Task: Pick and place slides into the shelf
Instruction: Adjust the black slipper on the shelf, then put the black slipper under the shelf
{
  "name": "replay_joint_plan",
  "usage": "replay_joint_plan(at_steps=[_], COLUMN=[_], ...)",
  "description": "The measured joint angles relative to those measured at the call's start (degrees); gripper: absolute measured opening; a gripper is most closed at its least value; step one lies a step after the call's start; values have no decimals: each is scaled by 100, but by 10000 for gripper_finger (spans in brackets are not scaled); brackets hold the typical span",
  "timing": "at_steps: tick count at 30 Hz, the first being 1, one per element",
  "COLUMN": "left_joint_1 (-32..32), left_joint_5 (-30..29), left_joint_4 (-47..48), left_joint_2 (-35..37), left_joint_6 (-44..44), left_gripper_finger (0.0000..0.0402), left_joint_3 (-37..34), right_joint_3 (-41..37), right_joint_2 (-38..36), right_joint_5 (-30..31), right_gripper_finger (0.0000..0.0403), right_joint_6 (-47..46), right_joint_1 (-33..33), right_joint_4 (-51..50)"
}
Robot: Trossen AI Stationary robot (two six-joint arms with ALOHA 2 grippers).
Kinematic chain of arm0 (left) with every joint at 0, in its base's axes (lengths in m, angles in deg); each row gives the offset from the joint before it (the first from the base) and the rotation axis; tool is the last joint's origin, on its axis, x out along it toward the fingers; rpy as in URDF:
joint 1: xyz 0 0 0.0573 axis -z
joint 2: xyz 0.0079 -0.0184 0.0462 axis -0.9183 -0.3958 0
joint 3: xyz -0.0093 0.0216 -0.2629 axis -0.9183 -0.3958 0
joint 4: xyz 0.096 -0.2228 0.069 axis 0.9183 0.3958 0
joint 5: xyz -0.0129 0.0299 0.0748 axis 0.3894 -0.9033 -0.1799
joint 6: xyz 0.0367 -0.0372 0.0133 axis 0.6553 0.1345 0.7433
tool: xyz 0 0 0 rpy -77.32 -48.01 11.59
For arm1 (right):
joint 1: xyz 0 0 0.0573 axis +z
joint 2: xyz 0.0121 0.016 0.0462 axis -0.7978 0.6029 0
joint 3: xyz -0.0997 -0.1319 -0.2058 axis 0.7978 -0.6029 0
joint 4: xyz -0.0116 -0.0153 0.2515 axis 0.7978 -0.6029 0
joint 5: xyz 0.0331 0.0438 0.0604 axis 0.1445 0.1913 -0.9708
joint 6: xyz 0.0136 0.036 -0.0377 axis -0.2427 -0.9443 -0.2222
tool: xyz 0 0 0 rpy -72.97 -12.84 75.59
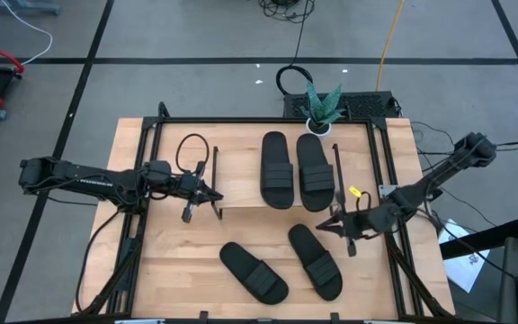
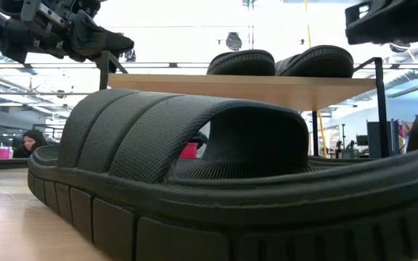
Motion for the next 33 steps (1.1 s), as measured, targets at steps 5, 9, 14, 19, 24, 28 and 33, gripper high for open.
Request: replay_joint_plan(at_steps=[5, 9, 14, 19, 24, 28, 33], left_joint_1=[0, 0, 43, 373, 1102, 1658, 2408], left_joint_5=[61, 366, 632, 710, 1000, 754, 85], left_joint_4=[4, 4, 22, 204, 442, 349, 126], left_joint_2=[0, 0, 0, 0, -2, -2, -37], left_joint_6=[-120, -118, -78, 162, 931, 982, 764], left_gripper_finger=[21, 21, 21, 21, 17, 3, 1], left_joint_3=[0, 0, 0, 0, 0, 2, 2], right_joint_3=[0, -2, -2, -2, -2, -2, -2], right_joint_2=[202, 239, 237, 213, 75, -29, 1], right_joint_5=[648, 453, -316, -638, -957, -969, -1563], right_gripper_finger=[0, 0, 0, 0, 0, 0, 0], right_joint_6=[-161, -203, 50, 303, 521, 499, 141], right_joint_1=[-189, -280, -267, -203, 89, 263, 372], right_joint_4=[32, 158, 636, 792, 900, 885, 878])
